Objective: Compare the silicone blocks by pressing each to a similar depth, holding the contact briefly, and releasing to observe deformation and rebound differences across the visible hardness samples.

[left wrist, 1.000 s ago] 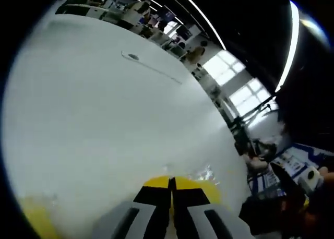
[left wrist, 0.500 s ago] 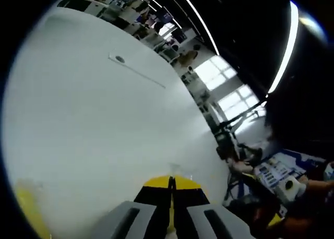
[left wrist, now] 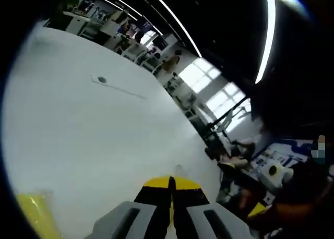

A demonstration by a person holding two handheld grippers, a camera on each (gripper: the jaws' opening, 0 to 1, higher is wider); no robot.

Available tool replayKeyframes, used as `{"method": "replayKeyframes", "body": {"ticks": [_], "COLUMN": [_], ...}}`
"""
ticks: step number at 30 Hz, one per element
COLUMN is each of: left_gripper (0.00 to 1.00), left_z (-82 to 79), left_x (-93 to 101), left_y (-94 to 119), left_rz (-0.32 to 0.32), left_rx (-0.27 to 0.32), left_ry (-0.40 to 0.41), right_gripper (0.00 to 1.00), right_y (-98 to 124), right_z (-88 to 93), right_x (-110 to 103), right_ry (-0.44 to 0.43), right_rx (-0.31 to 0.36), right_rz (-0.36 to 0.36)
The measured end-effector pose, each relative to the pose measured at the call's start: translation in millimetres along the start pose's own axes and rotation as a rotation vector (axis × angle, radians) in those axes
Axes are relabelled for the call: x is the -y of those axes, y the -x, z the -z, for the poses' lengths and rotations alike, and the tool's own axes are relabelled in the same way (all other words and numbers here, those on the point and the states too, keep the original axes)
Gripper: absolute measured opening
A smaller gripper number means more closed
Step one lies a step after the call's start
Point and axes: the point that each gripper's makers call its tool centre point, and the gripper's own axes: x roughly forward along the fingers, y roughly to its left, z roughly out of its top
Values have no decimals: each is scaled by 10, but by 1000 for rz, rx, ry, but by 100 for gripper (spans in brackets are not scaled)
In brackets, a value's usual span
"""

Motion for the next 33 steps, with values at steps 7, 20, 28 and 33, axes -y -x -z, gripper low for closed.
{"method": "replayKeyframes", "body": {"ticks": [7, 20, 28, 33], "left_gripper": [0, 0, 0, 0], "left_z": [14, -150, -346, -424], "left_x": [5, 201, 466, 642], "left_y": [129, 360, 530, 577], "left_rz": [-7, 6, 54, 79], "left_rx": [12, 32, 47, 47], "left_ry": [-37, -164, -307, -348], "right_gripper": [96, 96, 96, 96], "right_y": [-42, -7, -3, -21], "right_z": [17, 66, -6, -106], "right_x": [-70, -90, -100, -84], "right_ry": [3, -4, 4, -11], "right_rx": [10, 1, 16, 43], "right_rz": [-25, -59, -74, -80]}}
